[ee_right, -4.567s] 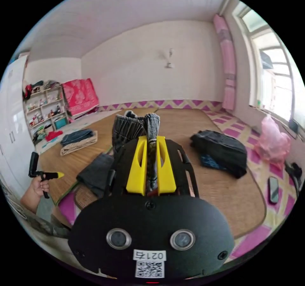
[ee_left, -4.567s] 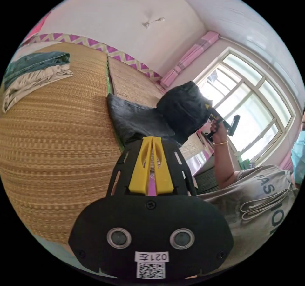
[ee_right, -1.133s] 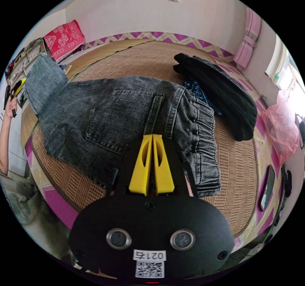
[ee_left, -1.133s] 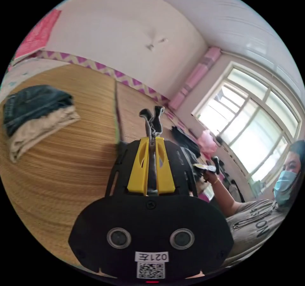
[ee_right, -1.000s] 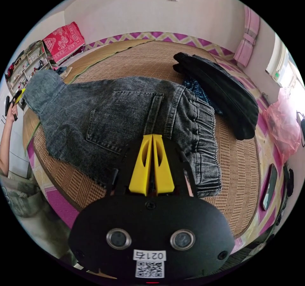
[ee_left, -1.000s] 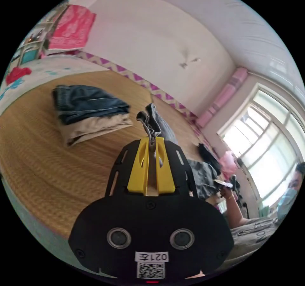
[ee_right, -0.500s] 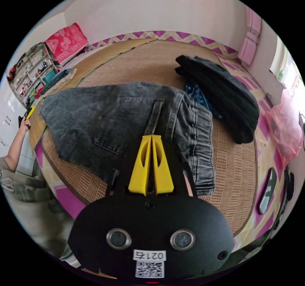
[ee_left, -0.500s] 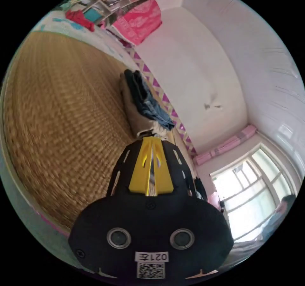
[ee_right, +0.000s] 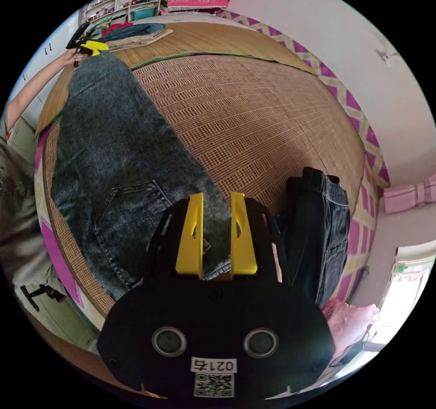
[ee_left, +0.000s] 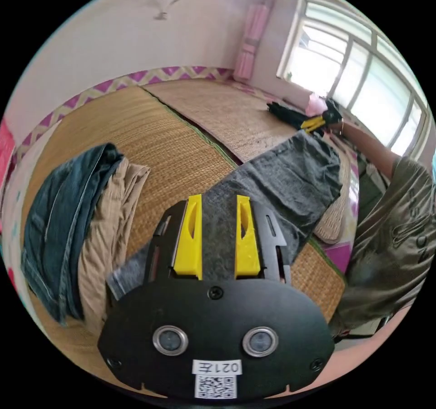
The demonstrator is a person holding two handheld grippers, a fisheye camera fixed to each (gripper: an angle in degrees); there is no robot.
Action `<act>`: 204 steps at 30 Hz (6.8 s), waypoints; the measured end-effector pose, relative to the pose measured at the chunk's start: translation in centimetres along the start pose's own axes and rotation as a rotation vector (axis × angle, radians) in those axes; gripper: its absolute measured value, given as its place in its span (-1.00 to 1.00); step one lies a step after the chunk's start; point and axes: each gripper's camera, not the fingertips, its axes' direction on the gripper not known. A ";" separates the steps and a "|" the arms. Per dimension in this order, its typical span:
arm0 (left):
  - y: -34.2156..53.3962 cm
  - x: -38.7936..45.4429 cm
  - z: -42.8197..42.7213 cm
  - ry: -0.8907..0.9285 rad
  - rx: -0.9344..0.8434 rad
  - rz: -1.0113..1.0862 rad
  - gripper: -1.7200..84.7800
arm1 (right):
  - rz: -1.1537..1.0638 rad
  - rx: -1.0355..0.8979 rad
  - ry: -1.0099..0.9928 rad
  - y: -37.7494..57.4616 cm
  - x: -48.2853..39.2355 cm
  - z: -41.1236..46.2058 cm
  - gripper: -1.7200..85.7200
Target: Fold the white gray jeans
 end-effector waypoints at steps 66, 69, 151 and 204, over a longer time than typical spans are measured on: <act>13.6 5.5 6.2 0.024 -0.015 -0.430 -0.98 | 0.334 0.076 -0.061 10.6 15.9 -4.4 -0.98; 12.2 3.8 6.7 -0.006 -0.017 -0.429 -0.98 | 0.353 0.061 -0.004 9.1 17.6 -3.9 -0.98; 0.0 10.2 -10.7 -0.361 0.234 -0.302 -0.98 | 0.720 0.222 -0.216 32.7 -4.1 -27.1 -0.97; 50.7 37.5 -8.0 0.093 0.526 -1.153 -0.78 | 1.464 0.922 -0.794 77.3 -16.4 -16.6 -0.90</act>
